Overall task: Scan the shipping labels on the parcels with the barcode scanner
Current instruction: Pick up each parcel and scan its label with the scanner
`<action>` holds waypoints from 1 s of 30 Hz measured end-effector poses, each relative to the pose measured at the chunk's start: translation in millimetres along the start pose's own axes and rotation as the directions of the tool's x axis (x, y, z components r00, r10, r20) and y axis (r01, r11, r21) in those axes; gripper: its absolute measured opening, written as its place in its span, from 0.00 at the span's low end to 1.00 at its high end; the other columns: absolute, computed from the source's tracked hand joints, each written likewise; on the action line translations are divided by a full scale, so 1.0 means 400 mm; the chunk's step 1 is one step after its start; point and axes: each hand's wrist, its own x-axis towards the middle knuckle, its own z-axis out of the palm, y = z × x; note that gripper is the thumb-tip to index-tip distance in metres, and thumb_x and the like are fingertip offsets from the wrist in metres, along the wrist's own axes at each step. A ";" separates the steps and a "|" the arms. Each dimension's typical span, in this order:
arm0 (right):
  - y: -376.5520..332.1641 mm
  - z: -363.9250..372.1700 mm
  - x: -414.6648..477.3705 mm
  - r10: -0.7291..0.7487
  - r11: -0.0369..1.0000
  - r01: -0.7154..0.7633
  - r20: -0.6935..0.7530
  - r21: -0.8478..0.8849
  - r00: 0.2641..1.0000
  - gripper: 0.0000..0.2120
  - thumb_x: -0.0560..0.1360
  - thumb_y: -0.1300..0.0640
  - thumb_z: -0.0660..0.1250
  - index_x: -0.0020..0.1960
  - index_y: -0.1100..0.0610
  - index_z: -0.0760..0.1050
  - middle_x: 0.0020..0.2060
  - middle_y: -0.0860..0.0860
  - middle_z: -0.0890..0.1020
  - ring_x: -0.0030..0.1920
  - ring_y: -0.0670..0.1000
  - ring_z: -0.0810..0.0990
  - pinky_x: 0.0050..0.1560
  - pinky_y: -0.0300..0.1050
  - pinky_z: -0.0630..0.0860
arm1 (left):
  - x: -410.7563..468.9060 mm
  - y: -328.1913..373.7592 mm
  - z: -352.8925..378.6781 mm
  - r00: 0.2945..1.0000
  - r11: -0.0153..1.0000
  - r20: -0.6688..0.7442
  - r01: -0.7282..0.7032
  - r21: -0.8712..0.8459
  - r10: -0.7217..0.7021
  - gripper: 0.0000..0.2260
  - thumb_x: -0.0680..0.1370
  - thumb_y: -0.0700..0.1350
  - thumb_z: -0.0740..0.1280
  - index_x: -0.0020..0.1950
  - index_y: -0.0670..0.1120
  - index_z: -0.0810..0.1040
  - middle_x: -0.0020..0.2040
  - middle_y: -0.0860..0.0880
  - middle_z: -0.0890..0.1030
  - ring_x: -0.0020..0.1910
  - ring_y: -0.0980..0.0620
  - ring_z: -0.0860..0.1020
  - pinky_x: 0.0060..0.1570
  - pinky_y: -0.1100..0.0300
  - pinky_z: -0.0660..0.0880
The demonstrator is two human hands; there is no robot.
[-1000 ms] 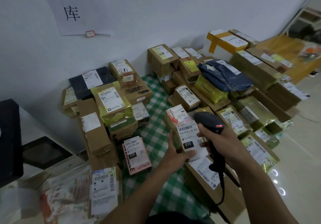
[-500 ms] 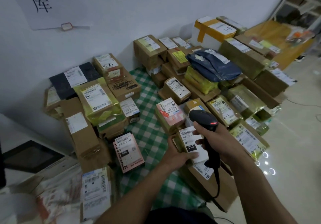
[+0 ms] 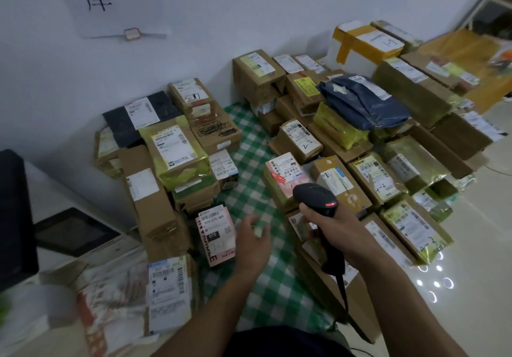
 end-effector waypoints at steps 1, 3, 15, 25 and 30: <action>0.000 0.017 0.005 0.008 1.000 -0.008 0.016 -0.006 1.000 0.08 0.79 0.51 0.74 0.57 0.48 0.79 0.48 0.59 0.86 0.37 0.52 0.83 0.39 0.46 0.78 | 0.002 -0.027 -0.023 0.992 0.998 -0.127 -0.007 0.062 0.015 0.19 0.82 0.49 0.69 0.71 0.50 0.71 0.70 0.49 0.72 0.66 0.51 0.71 0.64 0.56 0.71; 0.004 0.048 0.016 0.027 0.999 -0.025 0.051 -0.028 0.998 0.08 0.79 0.51 0.74 0.57 0.49 0.79 0.47 0.59 0.86 0.38 0.52 0.83 0.37 0.43 0.77 | 0.010 -0.078 -0.053 0.958 0.985 -0.285 0.064 0.163 -0.015 0.25 0.79 0.46 0.71 0.74 0.47 0.68 0.75 0.44 0.66 0.73 0.44 0.64 0.71 0.48 0.65; 0.069 0.158 0.066 0.080 0.992 -0.066 0.136 -0.107 0.987 0.15 0.78 0.51 0.75 0.63 0.50 0.78 0.46 0.53 0.87 0.36 0.47 0.84 0.34 0.38 0.77 | 0.092 -0.203 -0.056 0.958 0.970 -0.183 0.236 0.067 -0.220 0.65 0.57 0.48 0.87 0.82 0.58 0.48 0.76 0.49 0.61 0.71 0.43 0.66 0.70 0.41 0.70; 0.078 0.135 0.070 0.072 0.991 -0.059 0.101 -0.121 0.992 0.07 0.80 0.53 0.73 0.56 0.52 0.80 0.43 0.54 0.86 0.33 0.49 0.82 0.31 0.38 0.76 | 0.083 -0.242 -0.027 0.998 0.951 -0.006 0.065 -0.302 -0.070 0.51 0.72 0.38 0.79 0.83 0.61 0.50 0.77 0.52 0.71 0.72 0.50 0.73 0.69 0.38 0.74; 0.067 0.140 0.066 -0.002 0.997 0.009 0.091 -0.079 0.996 0.09 0.79 0.52 0.73 0.59 0.47 0.79 0.40 0.47 0.88 0.36 0.48 0.86 0.35 0.39 0.79 | 0.017 -0.143 -0.087 0.995 0.941 0.039 -0.072 -0.331 0.089 0.43 0.81 0.39 0.70 0.84 0.62 0.45 0.78 0.54 0.68 0.73 0.56 0.73 0.69 0.46 0.75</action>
